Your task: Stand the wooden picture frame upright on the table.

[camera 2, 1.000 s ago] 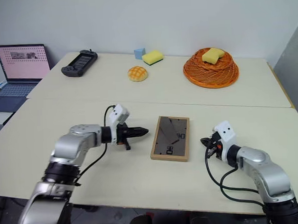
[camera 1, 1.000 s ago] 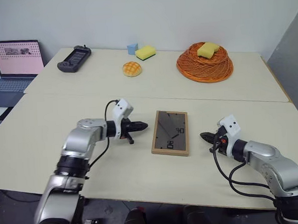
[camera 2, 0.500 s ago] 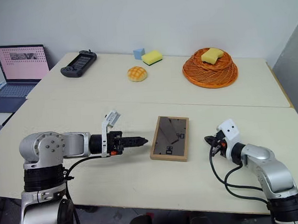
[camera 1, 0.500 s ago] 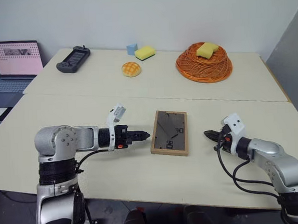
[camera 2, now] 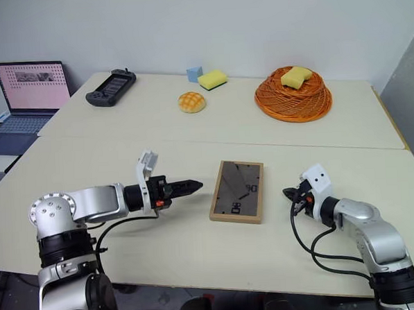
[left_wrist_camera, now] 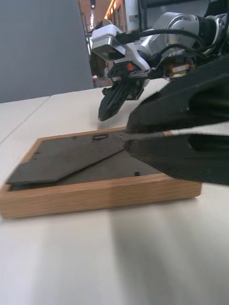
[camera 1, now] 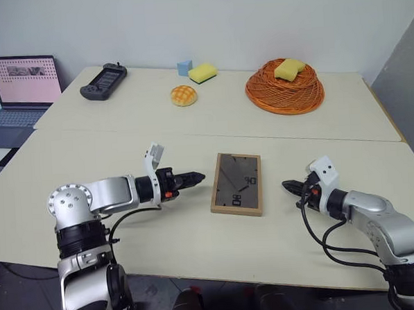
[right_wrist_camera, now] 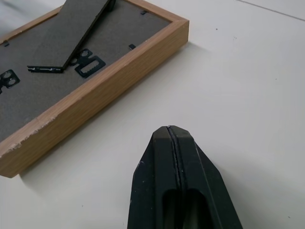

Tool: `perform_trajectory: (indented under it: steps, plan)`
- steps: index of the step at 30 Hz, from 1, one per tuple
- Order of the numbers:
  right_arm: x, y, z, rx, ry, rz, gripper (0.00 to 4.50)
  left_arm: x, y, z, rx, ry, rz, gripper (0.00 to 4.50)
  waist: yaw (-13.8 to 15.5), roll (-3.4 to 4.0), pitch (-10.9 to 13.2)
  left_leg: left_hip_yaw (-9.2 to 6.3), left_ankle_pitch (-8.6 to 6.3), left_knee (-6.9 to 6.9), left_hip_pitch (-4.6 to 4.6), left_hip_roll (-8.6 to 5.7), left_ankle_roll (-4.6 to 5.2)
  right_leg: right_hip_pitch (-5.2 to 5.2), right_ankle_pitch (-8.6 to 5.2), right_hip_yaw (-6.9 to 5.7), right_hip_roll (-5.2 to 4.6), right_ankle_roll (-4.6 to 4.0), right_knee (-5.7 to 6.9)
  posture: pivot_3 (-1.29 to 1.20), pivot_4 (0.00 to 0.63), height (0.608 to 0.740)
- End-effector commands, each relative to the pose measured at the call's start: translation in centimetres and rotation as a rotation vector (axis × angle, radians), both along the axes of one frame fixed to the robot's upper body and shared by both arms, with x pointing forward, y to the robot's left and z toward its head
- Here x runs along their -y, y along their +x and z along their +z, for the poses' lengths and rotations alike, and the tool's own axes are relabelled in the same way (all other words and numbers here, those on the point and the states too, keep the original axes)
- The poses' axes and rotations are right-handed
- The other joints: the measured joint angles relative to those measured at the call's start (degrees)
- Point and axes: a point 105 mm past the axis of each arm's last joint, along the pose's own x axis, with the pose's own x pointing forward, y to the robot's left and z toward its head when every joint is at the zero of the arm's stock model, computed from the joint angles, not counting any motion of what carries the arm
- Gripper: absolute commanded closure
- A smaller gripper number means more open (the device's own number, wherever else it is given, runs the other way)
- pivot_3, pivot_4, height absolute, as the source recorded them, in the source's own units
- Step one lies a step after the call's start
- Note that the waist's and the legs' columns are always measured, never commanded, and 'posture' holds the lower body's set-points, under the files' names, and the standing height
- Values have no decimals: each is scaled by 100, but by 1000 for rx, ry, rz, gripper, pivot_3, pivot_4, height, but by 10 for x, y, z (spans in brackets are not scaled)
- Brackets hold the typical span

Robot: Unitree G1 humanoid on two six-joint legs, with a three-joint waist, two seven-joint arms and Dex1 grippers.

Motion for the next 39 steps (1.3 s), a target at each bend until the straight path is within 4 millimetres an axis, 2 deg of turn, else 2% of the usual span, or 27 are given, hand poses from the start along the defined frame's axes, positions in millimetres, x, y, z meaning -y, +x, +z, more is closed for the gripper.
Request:
perform_trajectory:
  steps: [1, 10, 11, 12, 15, 19, 23, 31, 39]
  plan:
    - [2, 1, 11, 51, -11, 11, 4500, 4, -4, 17, 33, -48, 20, 3269, 2, -1, -1, 0, 0, 0, 0, 1, 0, 0, 0, 1, -1, 0, 0, 0, 150, 740]
    - [5, 0, 13, 50, -17, 9, 4500, 9, -3, 17, -1, -77, 58, 1452, 56, 0, -1, 2, 7, 2, 0, -5, -12, 3, 0, 2, -2, 0, -3, 0, 150, 740]
    - [6, 0, 12, 49, -19, 9, 4500, 9, -3, 17, -2, -82, 54, 1133, 55, 0, -1, 1, 8, 2, 0, -5, -14, 3, 0, 1, -1, -1, -3, 0, 150, 740]
    - [7, 0, 11, 47, -26, 9, 4500, 9, -5, 16, -6, -80, 34, 1039, 52, 0, -1, 2, 8, 2, 1, -4, -14, 3, 0, 1, 0, -1, -3, 0, 150, 740]
    - [9, 0, 9, 44, -48, 15, 4500, 10, -10, 15, -13, -82, -33, 1039, 49, 0, -1, 2, 8, 2, 1, -5, -14, 3, 0, 2, 0, 0, -3, 0, 150, 740]
    - [10, 4, 7, 47, -62, 24, 4500, 1, -19, 17, -48, -63, -143, 1039, 40, 0, -1, 2, 7, 1, 2, -5, -13, 1, 0, 1, 4, 0, -3, 0, 150, 740]
    - [9, 8, 8, 57, -55, 21, 4500, -4, -19, 15, -93, -56, -170, 1039, 40, 0, -1, 3, 1, 1, 3, -5, -1, 1, 0, 1, 3, 0, -4, 0, 150, 740]
    - [-2, 11, 9, 76, -56, 33, 4500, 5, -15, -10, -180, 22, -203, 1039, 35, 1, -1, 3, 1, 0, 3, -5, -1, 1, 0, 1, 3, 0, -3, 0, 150, 740]
    - [-8, 9, 7, 81, -65, 40, 4500, 4, -10, -15, -192, 48, -210, 1039, 26, 1, -1, 3, 2, -1, 3, -4, -4, 0, 0, 1, 4, -1, -3, 0, 150, 740]
